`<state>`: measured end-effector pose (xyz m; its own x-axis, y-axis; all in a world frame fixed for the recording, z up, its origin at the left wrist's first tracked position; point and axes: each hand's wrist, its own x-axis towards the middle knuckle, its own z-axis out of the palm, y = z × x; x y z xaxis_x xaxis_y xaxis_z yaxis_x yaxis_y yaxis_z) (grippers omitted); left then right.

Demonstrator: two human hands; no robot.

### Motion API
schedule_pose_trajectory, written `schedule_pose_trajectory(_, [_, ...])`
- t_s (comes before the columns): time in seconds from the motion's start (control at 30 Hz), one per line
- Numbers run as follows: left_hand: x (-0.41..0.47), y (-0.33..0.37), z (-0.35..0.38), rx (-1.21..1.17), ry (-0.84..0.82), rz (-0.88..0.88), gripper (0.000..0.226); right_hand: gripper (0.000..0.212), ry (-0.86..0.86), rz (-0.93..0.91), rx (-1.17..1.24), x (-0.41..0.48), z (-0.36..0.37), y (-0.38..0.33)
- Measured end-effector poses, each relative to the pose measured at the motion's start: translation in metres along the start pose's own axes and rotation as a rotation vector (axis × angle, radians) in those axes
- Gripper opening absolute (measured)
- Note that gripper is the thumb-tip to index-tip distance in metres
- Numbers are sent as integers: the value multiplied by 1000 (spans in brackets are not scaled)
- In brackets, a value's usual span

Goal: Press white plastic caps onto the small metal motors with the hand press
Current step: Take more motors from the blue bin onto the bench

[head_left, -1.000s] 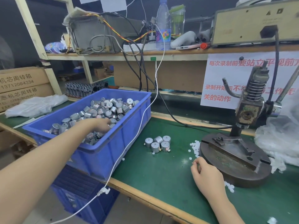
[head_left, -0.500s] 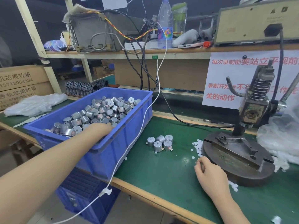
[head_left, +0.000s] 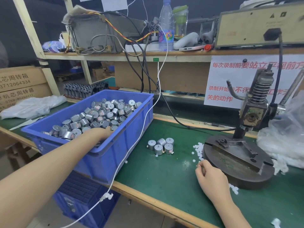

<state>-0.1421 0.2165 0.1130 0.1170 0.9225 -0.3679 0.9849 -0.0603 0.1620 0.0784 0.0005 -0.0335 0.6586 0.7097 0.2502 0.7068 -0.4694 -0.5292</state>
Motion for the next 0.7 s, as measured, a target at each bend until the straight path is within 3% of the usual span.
schedule_pose_trajectory(0.17, [1,8,-2,205,-12,54,24,8,3,9,15,0,-1,-1])
schedule_pose_trajectory(0.27, [6,5,-2,130,-19,29,36,8,-1,7,12,0,0,0])
schedule_pose_trajectory(0.4, [8,3,-2,36,-109,27,32,9,4,14,20,1,0,1])
schedule_pose_trajectory(0.57, [-1,6,-3,37,-85,73,49,10,6,15,26,1,1,0])
schedule_pose_trajectory(0.63, [-2,6,-1,52,-120,100,46,10,6,14,23,1,1,1])
schedule_pose_trajectory(0.7, [-1,6,0,28,-120,111,29,11,2,16,20,2,2,1])
